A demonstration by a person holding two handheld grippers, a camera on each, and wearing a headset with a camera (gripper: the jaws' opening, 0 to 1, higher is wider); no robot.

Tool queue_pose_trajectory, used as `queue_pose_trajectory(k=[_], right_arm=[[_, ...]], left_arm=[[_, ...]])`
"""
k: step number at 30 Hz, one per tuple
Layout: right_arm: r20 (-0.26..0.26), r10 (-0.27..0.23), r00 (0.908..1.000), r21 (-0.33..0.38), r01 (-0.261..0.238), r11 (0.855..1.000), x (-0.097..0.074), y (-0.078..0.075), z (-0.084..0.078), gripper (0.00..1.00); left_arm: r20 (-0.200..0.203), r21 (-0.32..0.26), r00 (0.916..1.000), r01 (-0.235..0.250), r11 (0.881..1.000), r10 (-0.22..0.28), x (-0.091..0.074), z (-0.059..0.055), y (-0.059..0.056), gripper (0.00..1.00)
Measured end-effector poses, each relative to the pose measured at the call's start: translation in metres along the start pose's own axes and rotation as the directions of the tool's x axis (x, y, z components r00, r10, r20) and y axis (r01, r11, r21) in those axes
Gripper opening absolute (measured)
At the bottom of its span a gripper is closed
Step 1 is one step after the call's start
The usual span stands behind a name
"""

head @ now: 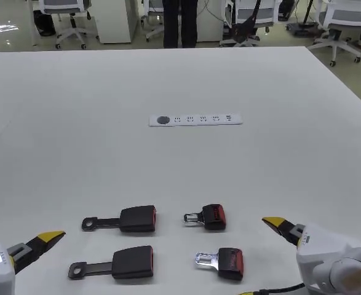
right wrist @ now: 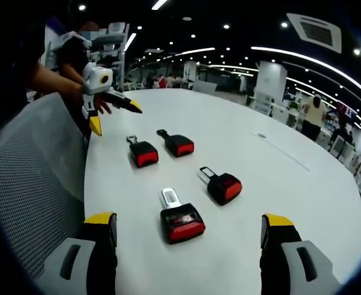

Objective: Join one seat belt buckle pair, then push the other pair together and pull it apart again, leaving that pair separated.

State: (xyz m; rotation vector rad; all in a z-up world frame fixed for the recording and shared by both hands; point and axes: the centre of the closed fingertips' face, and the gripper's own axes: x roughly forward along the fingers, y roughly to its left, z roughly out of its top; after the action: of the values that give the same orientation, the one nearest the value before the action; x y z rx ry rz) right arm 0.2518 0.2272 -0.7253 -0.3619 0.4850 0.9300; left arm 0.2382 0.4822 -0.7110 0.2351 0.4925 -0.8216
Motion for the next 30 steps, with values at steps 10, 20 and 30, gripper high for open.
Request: queue_pose_trajectory(k=[10, 20, 30], right_arm=[[-0.028, 0.007, 0.9996, -0.027, -0.007, 1.0, -0.001, 0.001, -0.001, 0.99], [-0.067, 0.018, 0.9976, -0.074, -0.023, 0.997, 0.0, -0.003, 0.0, 0.91], [-0.156, 0.058, 0.9861, -0.113, -0.076, 0.991, 0.006, 0.001, -0.018, 0.77]], left_arm=[[-0.019, 0.012, 0.9998, 0.009, 1.0, -0.009, 0.004, 0.0, -0.002, 0.96], [-0.075, 0.048, 0.9965, 0.042, 0.998, -0.038, 0.014, -0.004, 0.0, 0.93], [-0.18, 0.116, 0.9804, 0.102, 0.988, -0.08, 0.027, -0.01, -0.006, 0.79]])
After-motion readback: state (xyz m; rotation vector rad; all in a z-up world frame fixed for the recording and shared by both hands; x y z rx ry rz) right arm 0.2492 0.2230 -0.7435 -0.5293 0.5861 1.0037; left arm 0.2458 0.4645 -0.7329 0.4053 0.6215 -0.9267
